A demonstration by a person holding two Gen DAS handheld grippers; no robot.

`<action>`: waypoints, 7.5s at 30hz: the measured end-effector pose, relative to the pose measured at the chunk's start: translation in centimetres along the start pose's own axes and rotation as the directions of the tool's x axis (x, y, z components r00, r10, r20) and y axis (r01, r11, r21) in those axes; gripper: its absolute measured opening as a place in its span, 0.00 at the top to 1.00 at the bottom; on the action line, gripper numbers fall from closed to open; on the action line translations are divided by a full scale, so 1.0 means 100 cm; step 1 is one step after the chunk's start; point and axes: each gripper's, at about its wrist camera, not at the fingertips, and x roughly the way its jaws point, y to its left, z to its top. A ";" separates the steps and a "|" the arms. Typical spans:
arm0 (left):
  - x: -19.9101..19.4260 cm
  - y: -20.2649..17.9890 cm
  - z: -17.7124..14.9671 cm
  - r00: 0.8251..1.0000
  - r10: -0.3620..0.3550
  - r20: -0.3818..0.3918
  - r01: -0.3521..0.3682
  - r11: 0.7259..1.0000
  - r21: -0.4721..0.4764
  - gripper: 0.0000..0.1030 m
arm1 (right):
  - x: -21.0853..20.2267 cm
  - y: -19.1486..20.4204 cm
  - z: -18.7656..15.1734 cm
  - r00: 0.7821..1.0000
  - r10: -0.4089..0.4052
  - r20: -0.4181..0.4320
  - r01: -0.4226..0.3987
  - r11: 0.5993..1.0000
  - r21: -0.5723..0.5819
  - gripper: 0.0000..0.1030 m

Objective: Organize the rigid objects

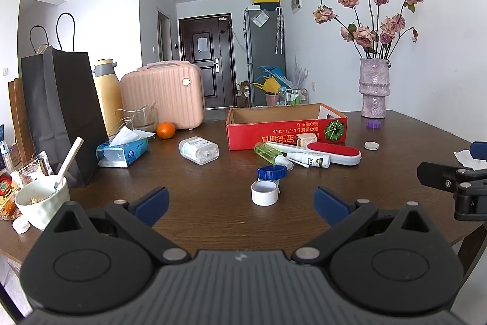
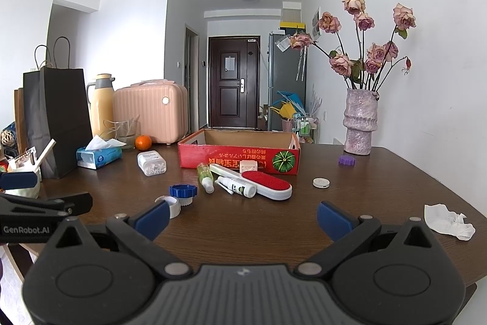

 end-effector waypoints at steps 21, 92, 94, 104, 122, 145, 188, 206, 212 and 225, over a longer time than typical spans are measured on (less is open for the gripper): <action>0.000 0.000 0.000 1.000 0.001 -0.001 -0.001 1.000 0.000 0.00 | 0.001 0.000 0.000 1.000 0.001 -0.003 -0.001 1.000 -0.001 0.00; 0.074 -0.006 0.001 0.994 0.000 -0.107 0.001 1.000 0.011 0.00 | 0.064 -0.006 0.000 0.995 -0.007 -0.103 0.006 1.000 -0.011 0.00; 0.081 -0.006 0.002 0.993 -0.004 -0.115 0.005 1.000 0.012 0.00 | 0.071 -0.007 0.002 0.994 -0.006 -0.107 0.005 1.000 -0.008 0.00; 0.113 -0.010 0.004 0.989 -0.014 -0.150 0.016 1.000 0.016 0.00 | 0.100 -0.013 0.004 0.992 -0.003 -0.126 0.003 1.000 0.002 0.00; 0.179 -0.015 0.009 0.971 -0.009 -0.238 0.015 1.000 0.022 0.00 | 0.158 -0.023 0.006 0.985 -0.005 -0.174 0.006 1.000 0.006 0.00; 0.236 -0.019 0.010 0.947 -0.021 -0.319 0.029 0.999 0.022 0.03 | 0.214 -0.026 0.009 0.977 0.059 -0.205 -0.051 0.998 0.041 0.00; 0.210 0.049 0.017 0.965 -0.024 -0.262 0.012 0.999 -0.047 0.57 | 0.219 0.050 0.027 0.963 0.147 -0.226 -0.161 0.986 -0.046 0.00; 0.223 0.081 0.016 0.964 -0.034 -0.265 0.027 0.999 -0.027 0.57 | 0.243 0.091 0.032 0.955 0.157 -0.251 -0.184 0.979 -0.089 0.01; 0.232 0.084 0.016 0.958 -0.059 -0.282 0.058 0.998 -0.012 0.57 | 0.256 0.096 0.032 0.954 0.135 -0.267 -0.165 0.982 -0.092 0.10; 0.244 0.084 0.012 0.947 -0.071 -0.314 0.075 0.997 0.000 0.57 | 0.286 0.103 0.025 0.932 0.159 -0.325 -0.200 0.975 -0.097 0.31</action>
